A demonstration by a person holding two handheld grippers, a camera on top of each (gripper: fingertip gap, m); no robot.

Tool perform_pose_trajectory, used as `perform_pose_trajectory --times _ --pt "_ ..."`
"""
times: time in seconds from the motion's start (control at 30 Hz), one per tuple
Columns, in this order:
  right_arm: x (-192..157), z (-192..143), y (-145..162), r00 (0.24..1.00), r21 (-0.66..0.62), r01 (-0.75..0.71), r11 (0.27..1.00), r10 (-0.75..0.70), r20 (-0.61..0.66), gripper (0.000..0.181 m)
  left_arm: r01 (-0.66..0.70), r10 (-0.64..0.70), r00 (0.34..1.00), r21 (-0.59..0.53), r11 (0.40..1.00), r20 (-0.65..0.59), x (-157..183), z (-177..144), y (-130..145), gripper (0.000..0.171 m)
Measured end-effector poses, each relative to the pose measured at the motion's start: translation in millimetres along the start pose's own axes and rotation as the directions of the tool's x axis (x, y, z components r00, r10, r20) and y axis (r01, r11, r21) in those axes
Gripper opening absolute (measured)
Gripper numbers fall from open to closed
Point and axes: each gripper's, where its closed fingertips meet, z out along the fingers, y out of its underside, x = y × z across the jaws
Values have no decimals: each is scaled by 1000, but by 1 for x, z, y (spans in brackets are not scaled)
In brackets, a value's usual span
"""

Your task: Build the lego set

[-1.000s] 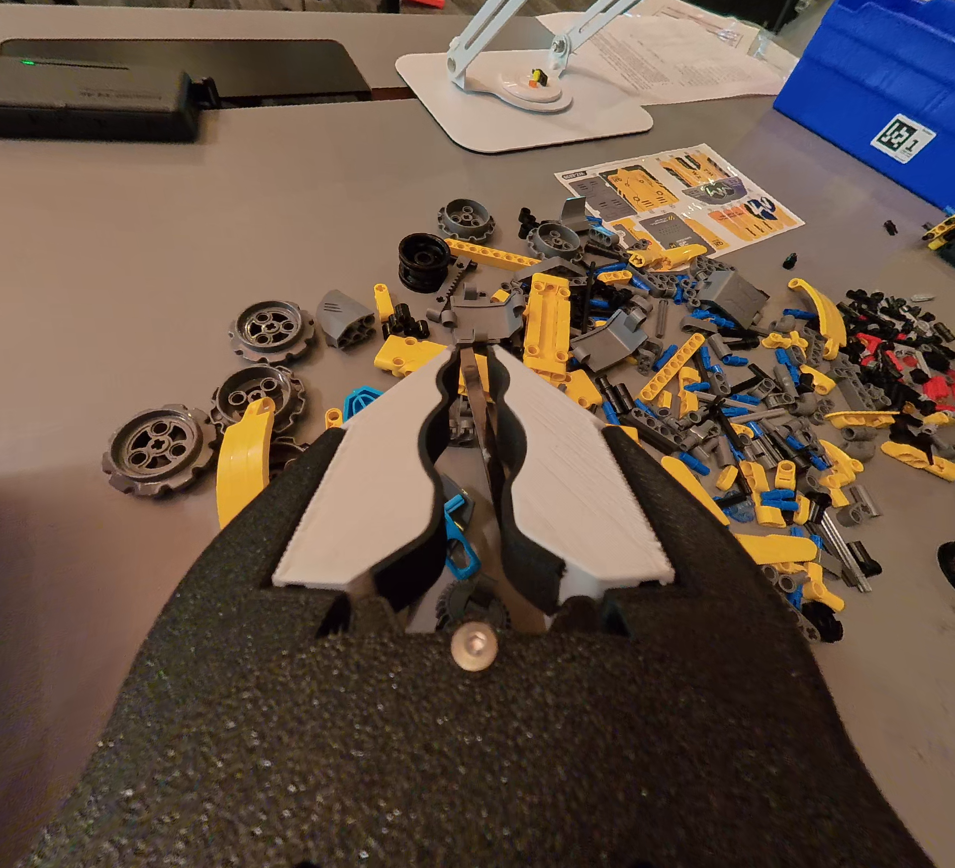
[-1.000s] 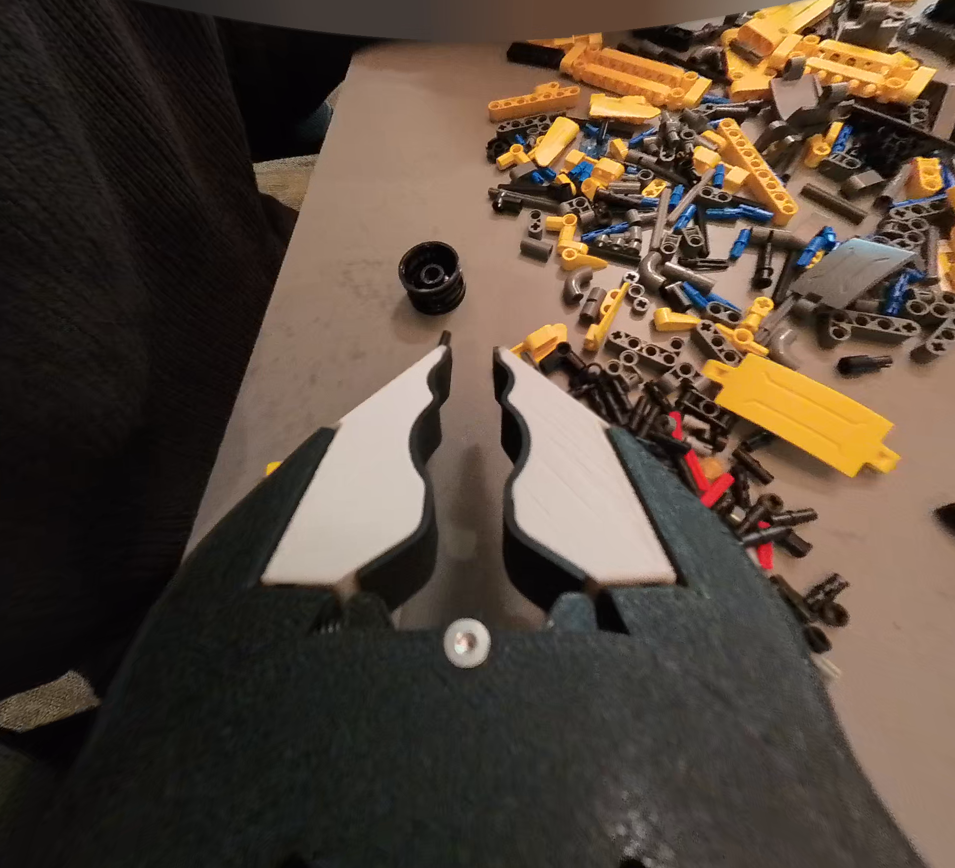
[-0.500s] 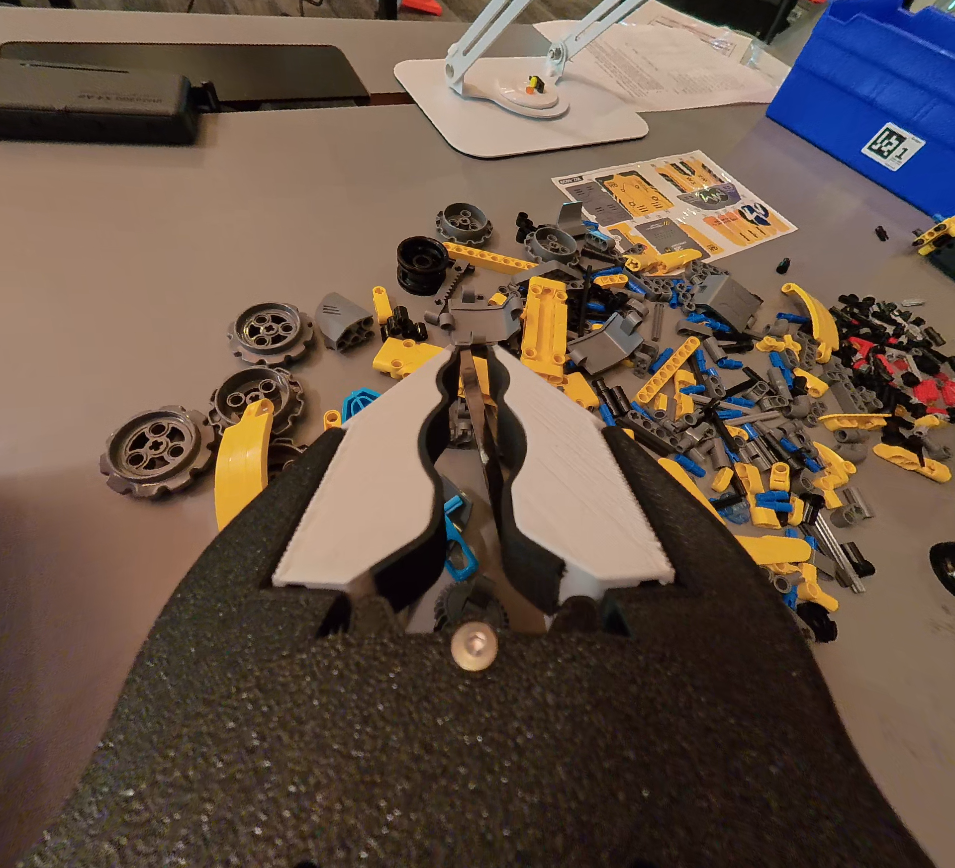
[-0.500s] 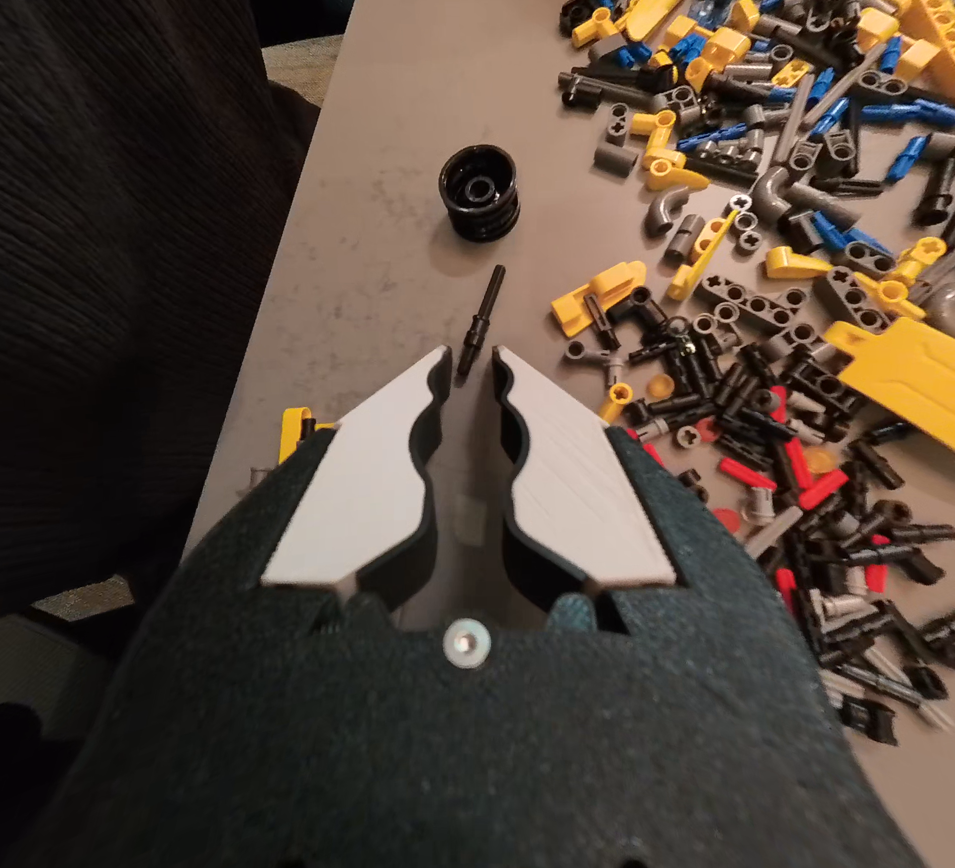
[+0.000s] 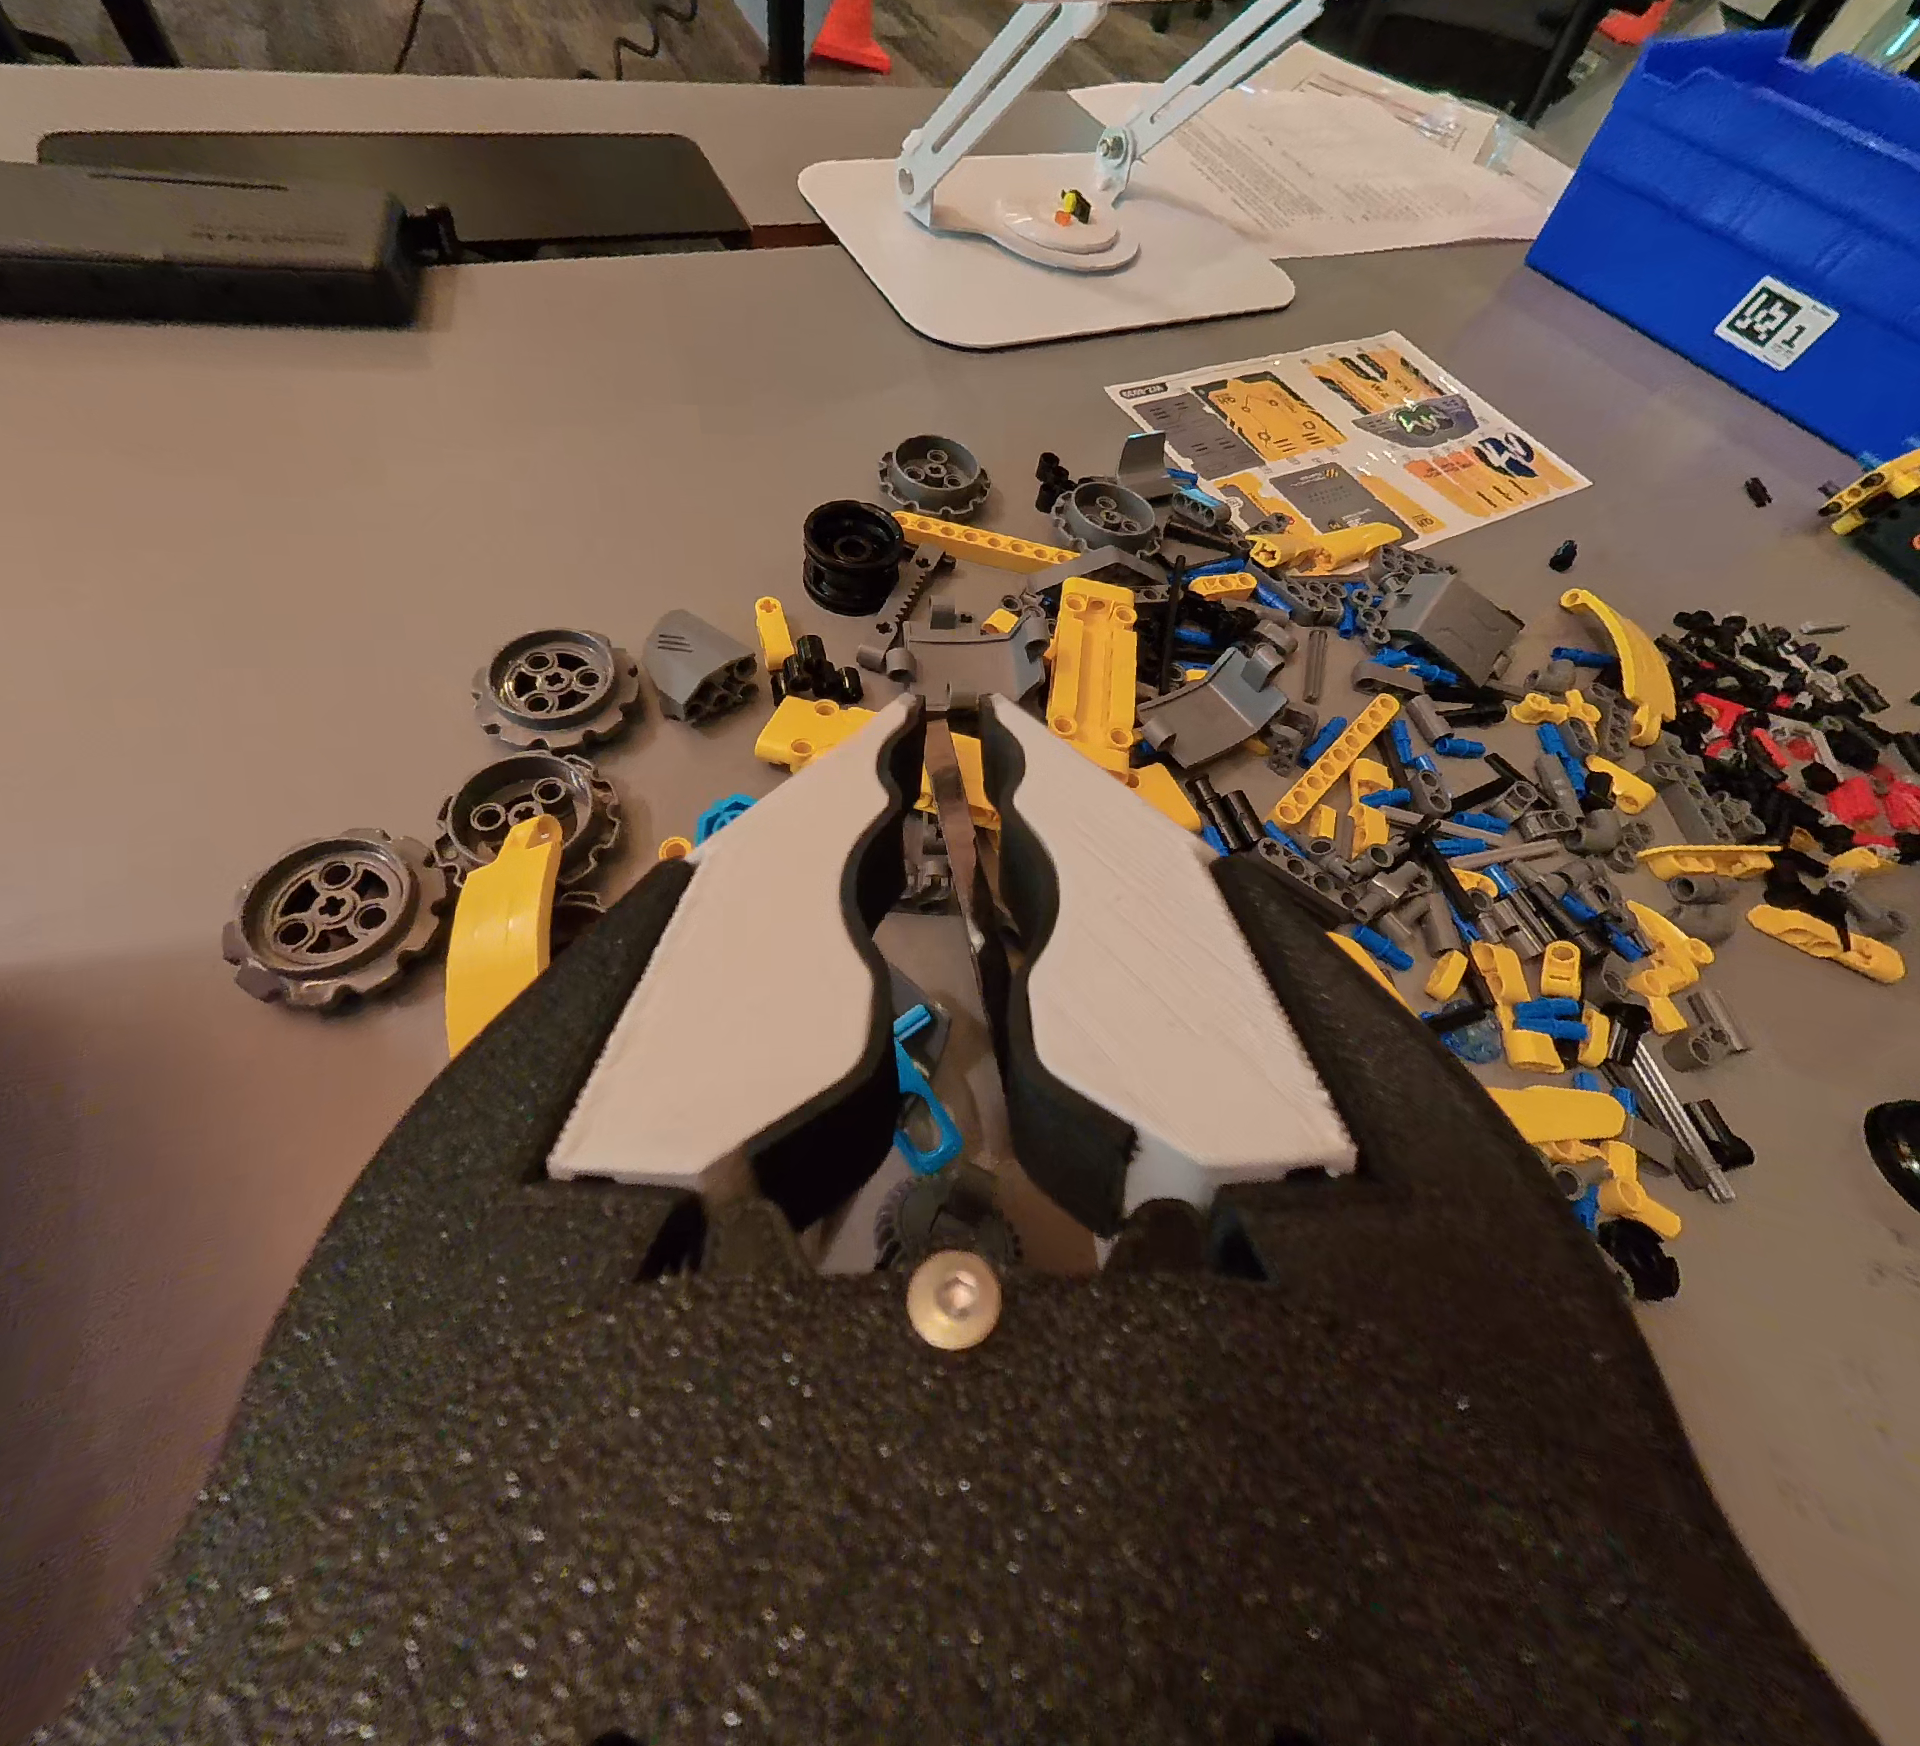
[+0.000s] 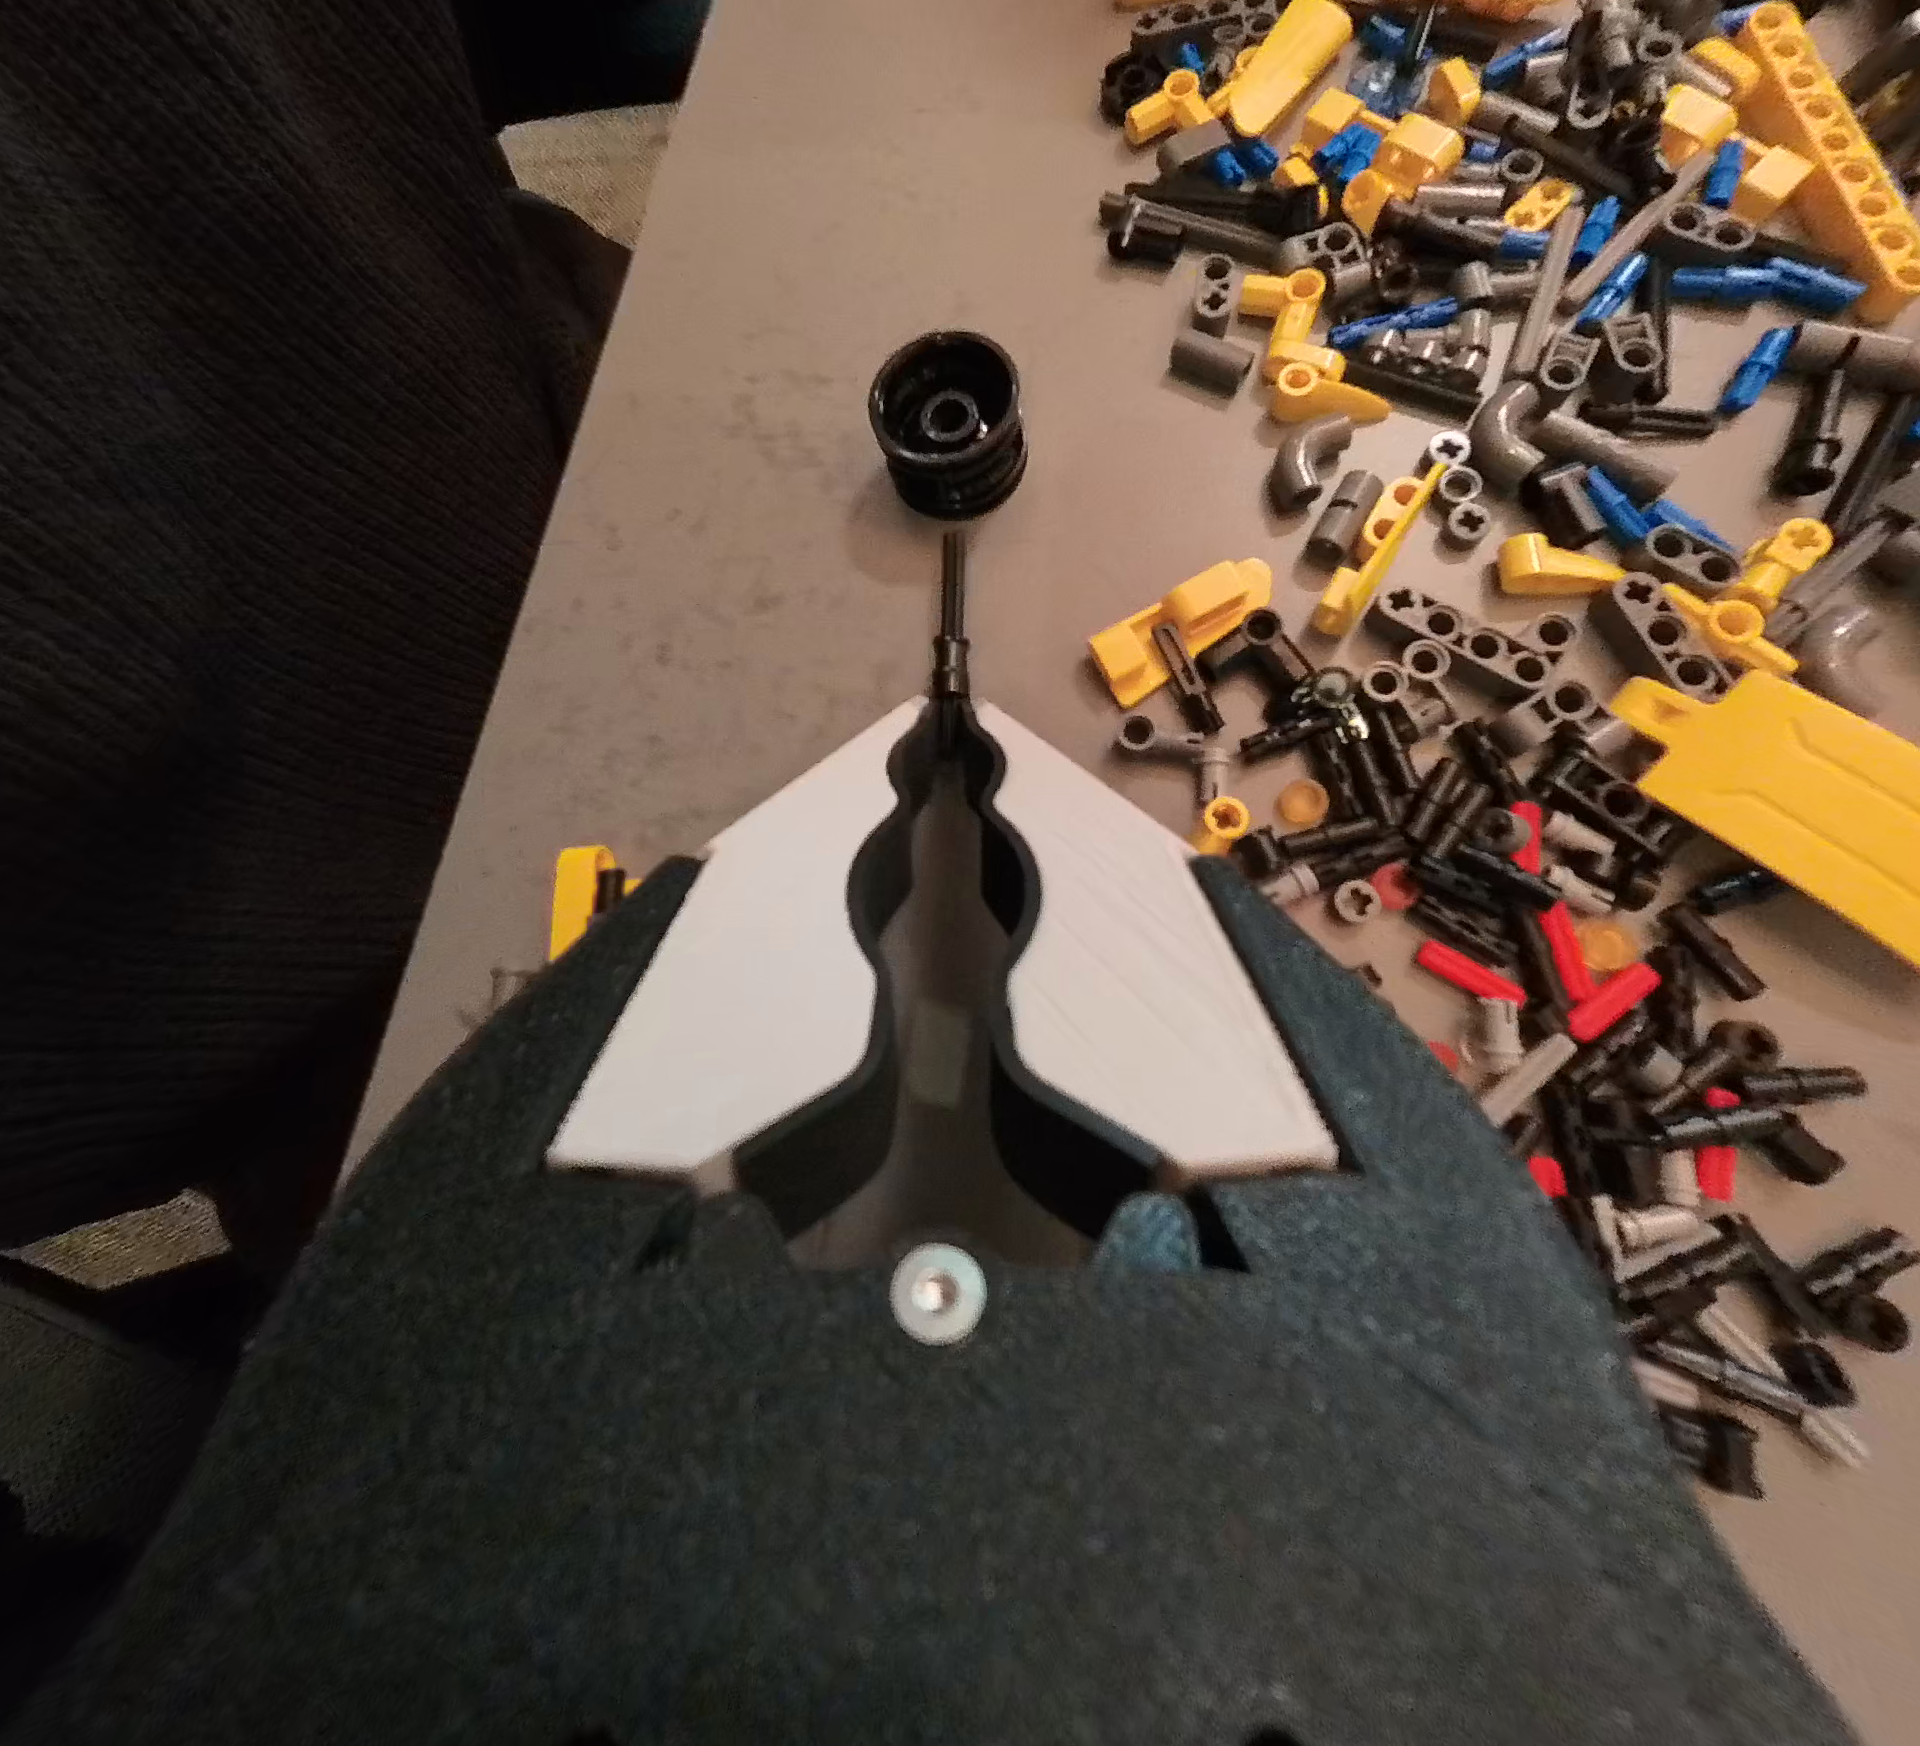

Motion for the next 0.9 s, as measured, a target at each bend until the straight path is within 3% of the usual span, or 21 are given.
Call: perform_pose_trajectory --times 0.23,0.33,0.4,0.5,0.6,0.77,0.9 --pt "9 -16 -22 996 107 37 994 -28 -88 5 -32 30 999 70 997 26 9 -13 -17 10" --pt "11 -22 -34 989 154 77 985 -56 -139 5 -92 96 994 70 993 -52 55 -18 -28 10" --pt "11 -25 -41 983 179 103 978 -73 -167 5 -123 125 977 19 992 -175 102 -17 -20 10" --pt "11 -28 -48 974 210 145 967 -102 -201 4 -99 46 895 -96 990 -444 181 -19 13 12" --pt "7 -28 -55 969 237 182 954 -133 -209 4 -36 -71 796 -163 986 -601 235 -24 39 21" --pt "3 -23 -60 957 240 231 943 -176 -229 4 61 -186 710 -204 977 -679 267 -26 58 27" --pt "1 -22 -62 955 254 244 936 -186 -230 4 122 -230 651 -200 972 -724 272 -30 53 25"
